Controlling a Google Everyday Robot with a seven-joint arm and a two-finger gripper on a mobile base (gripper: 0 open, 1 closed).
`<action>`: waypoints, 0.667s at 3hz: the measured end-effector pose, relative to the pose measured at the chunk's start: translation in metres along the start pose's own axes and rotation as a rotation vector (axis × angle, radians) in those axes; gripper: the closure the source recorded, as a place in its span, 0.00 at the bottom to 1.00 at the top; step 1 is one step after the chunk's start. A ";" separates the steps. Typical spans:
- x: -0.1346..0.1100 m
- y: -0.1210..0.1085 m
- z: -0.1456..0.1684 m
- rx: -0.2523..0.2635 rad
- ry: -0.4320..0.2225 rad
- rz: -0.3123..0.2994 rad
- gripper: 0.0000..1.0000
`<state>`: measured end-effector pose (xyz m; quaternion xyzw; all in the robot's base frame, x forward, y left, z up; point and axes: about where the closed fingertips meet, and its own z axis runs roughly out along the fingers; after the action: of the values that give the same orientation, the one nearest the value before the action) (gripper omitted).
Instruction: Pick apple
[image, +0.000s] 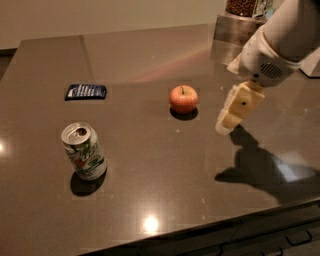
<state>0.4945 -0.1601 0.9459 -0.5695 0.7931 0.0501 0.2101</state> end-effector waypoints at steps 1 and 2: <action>-0.019 -0.016 0.030 0.001 -0.069 0.051 0.00; -0.040 -0.031 0.057 0.011 -0.130 0.083 0.00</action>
Offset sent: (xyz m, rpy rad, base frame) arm 0.0903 0.0660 -0.0491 0.2188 -0.0541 -0.0910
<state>0.5498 -0.1176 0.9143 -0.5306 0.8009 0.0914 0.2621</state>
